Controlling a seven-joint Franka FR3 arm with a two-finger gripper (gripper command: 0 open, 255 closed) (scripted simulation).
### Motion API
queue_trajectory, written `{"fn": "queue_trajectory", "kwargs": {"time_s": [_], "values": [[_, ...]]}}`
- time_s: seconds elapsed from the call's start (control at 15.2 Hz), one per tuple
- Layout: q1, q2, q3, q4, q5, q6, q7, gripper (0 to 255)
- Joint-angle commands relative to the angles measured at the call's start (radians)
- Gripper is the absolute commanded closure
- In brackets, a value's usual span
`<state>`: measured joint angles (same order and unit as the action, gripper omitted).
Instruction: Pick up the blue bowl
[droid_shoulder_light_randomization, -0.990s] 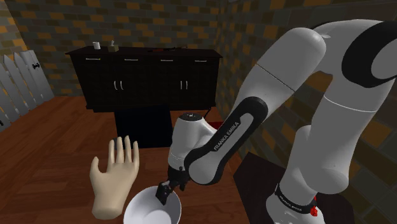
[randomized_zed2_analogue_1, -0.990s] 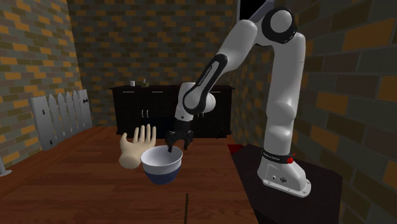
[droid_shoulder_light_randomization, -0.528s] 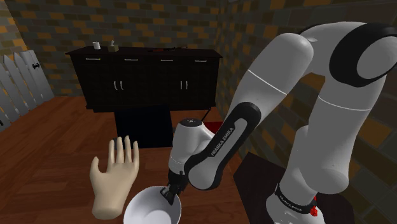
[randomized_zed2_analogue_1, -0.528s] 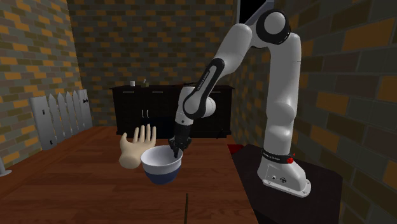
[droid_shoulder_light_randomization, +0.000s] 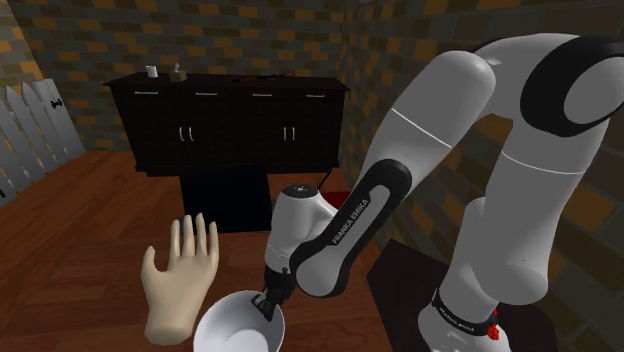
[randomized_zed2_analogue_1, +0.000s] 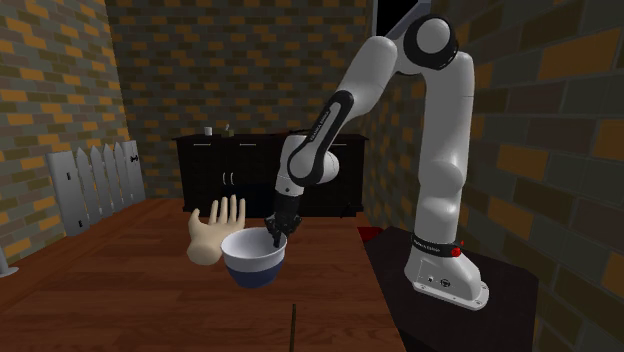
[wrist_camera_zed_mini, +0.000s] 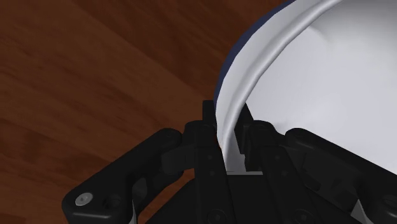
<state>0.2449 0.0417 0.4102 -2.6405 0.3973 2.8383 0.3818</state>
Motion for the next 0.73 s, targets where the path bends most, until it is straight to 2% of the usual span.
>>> {"fn": "queue_trajectory", "kwargs": {"time_s": [0.0, 0.66], "values": [[0.000, -0.025, 0.001, 0.000, 0.002, -0.024, 0.003, 255], [-0.004, -0.177, -0.007, 0.018, 0.004, -0.192, 0.022, 255]]}}
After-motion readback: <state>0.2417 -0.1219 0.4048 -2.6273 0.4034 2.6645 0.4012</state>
